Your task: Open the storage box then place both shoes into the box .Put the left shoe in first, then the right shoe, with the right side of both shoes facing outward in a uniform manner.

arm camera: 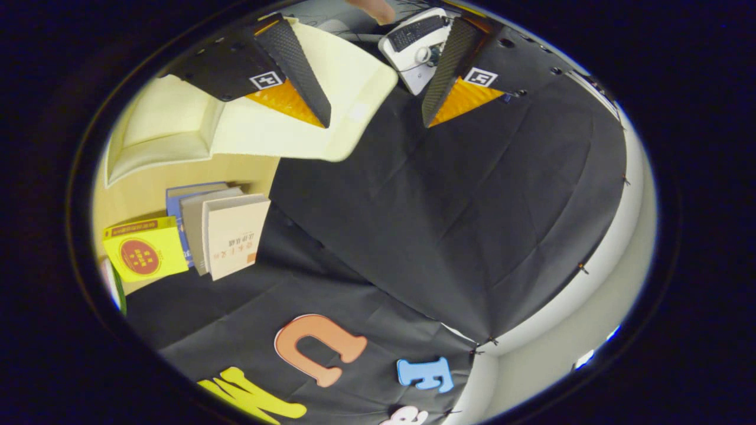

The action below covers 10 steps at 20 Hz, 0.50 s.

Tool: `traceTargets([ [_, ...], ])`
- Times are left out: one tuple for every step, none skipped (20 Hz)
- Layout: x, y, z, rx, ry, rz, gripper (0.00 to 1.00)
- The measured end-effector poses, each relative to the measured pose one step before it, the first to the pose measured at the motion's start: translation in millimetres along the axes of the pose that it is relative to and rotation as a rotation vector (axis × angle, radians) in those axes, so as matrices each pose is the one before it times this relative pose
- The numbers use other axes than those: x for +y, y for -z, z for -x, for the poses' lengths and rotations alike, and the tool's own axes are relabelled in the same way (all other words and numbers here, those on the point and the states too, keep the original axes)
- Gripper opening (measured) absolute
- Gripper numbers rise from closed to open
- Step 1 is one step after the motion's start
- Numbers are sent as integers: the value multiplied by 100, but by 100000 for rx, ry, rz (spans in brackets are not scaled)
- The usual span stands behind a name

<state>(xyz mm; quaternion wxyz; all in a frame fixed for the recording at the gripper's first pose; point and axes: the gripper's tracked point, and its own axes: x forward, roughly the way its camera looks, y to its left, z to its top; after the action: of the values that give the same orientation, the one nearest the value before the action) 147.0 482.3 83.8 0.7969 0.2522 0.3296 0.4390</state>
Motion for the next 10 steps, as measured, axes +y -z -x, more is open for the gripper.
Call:
traceTargets([
  [-619, 32, 801, -1063, 4159, 3492, 95],
  [-969, -197, 991, -2163, 5885, 4318, 96],
  [-1164, -318, 1055, -2838, 6605, 4565, 96],
  [-1175, -290, 1094, -1165, 6481, 4423, 95],
  [-1411, 362, 1352, 367, 6487, 4214, 95],
  [-1588, 283, 1171, 497, 6668, 3112, 96],
  [-1950, 452, 909, 816, 6986, 2102, 95],
  [-1898, 235, 932, -89, 5509, 1549, 96],
  [-1400, 31, 795, -375, 3606, 394, 95],
  [-1503, 212, 679, 27, 3319, -52, 95],
])
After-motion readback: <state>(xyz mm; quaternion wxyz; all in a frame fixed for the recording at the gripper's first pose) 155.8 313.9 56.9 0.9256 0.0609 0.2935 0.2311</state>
